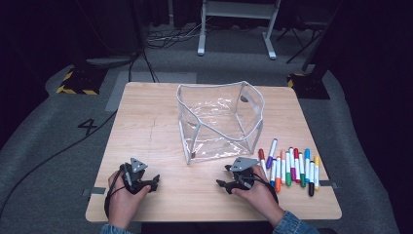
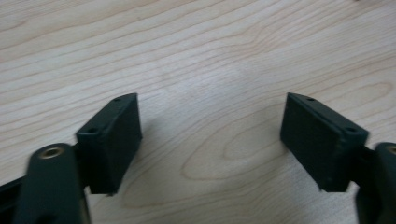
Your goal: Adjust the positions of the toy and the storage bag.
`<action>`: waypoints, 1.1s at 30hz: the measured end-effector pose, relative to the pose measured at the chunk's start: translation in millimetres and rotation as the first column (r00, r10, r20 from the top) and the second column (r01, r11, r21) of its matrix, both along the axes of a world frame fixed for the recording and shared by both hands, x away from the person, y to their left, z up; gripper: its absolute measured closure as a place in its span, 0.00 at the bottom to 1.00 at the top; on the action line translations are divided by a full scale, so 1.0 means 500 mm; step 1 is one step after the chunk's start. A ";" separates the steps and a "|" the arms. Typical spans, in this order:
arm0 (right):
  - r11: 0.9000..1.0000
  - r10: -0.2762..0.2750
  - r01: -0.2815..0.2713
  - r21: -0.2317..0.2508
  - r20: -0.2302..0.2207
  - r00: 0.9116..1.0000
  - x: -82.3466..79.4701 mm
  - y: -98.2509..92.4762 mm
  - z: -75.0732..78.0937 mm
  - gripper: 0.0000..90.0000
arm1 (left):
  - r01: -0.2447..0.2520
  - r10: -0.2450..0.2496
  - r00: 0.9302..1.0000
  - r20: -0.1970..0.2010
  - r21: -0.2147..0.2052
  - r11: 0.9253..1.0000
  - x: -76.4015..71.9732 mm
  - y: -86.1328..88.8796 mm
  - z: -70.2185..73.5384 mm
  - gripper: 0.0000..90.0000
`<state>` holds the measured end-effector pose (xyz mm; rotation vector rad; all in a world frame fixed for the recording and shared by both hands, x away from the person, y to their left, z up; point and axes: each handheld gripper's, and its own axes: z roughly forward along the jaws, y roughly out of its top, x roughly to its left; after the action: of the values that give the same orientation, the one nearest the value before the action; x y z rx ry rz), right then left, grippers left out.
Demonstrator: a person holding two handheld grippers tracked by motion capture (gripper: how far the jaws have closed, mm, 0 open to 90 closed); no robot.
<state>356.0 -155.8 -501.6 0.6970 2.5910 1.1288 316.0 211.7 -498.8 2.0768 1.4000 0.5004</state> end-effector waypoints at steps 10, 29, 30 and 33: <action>0.993 -0.062 0.065 0.099 -0.028 0.998 0.000 -0.081 0.069 0.49 | 0.089 -0.085 0.995 0.045 -0.087 0.992 0.004 -0.025 0.062 0.30; 0.958 -0.238 0.226 0.179 0.045 0.970 0.071 -0.203 0.206 0.47 | 0.297 -0.270 0.938 0.216 -0.101 0.950 0.076 -0.186 0.157 0.29; 0.956 -0.251 0.241 0.168 0.042 0.967 0.083 -0.205 0.209 0.48 | 0.299 -0.272 0.937 0.218 -0.102 0.949 0.082 -0.195 0.156 0.32; 0.953 -0.244 0.235 0.193 0.025 0.969 0.116 -0.202 0.214 0.53 | 0.303 -0.269 0.932 0.245 -0.112 0.946 0.113 -0.221 0.149 0.46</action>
<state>414.0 -256.7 -394.5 0.9827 2.3015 1.3029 372.6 101.1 -424.1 1.9883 0.9529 0.4771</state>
